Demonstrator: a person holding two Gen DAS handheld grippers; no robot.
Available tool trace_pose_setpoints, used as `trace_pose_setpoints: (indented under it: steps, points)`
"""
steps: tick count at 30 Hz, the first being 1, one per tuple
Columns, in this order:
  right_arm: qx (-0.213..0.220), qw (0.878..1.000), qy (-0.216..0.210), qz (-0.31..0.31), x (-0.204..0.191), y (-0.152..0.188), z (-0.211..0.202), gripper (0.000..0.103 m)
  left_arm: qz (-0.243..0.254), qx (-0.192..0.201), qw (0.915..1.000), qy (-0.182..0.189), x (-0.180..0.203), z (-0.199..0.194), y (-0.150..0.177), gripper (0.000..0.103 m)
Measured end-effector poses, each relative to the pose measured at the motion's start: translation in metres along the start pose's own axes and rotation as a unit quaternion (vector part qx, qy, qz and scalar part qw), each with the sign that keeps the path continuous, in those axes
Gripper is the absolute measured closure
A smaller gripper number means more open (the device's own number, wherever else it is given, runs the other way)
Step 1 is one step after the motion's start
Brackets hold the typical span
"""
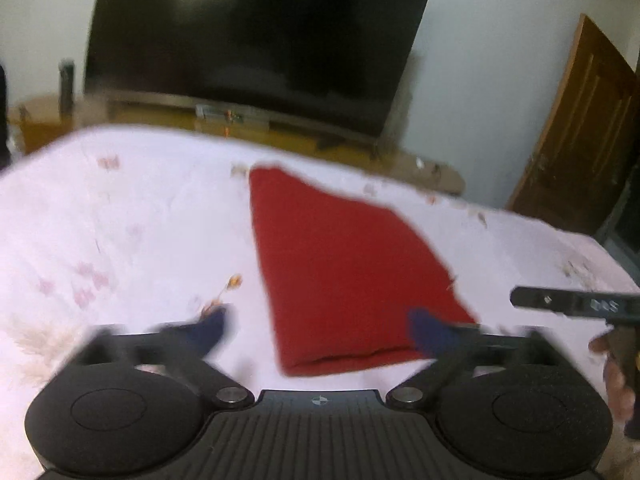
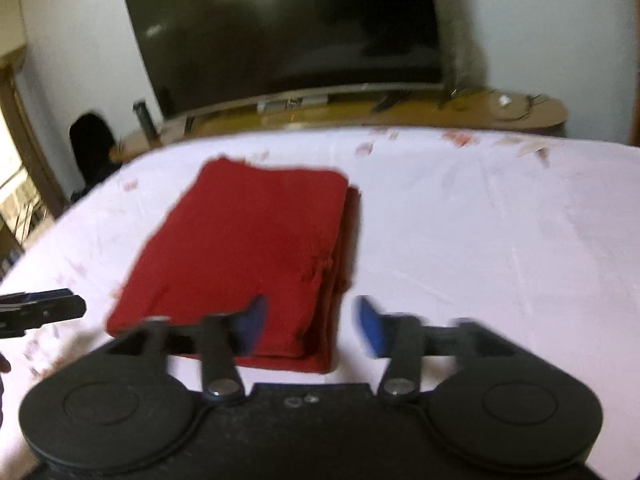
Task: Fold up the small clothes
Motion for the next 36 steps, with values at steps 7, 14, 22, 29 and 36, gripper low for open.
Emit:
trace_pose_setpoints:
  steps: [7, 14, 22, 29, 36]
  points:
    - [0.026, 1.000, -0.001, 0.011, -0.018, 0.012, -0.076, 0.003, 0.045, 0.016, 0.9984, -0.030, 0.070, -0.070, 0.010, 0.000]
    - [0.042, 0.999, 0.019, -0.022, -0.019, 0.041, -0.150, 0.003, 0.025, 0.023, 0.9989, -0.031, 0.108, -0.137, 0.040, 0.000]
    - [0.047, 0.998, 0.007, -0.040, -0.027, 0.069, -0.194, 0.002, 0.023, 0.049, 0.9977, -0.041, 0.135, -0.198, 0.065, 0.000]
    - [0.075, 0.996, 0.008, -0.049, -0.034, 0.068, -0.226, 0.001, 0.031, 0.068, 0.9962, -0.046, 0.144, -0.222, 0.070, 0.000]
    - [0.084, 0.995, 0.015, -0.050, -0.032, 0.072, -0.238, 0.001, 0.027, 0.077, 0.9954, -0.051, 0.149, -0.231, 0.073, 0.000]
Point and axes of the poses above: each gripper's, at about its wrist camera, not at the fingertips, and z roughly the way its jaws point, x to its right, y to its underside, the point moved 8 cm from there along z, roughly the way its jaws point, and after that the axes turned 3 degrees about -y, right-handed, at the moved point
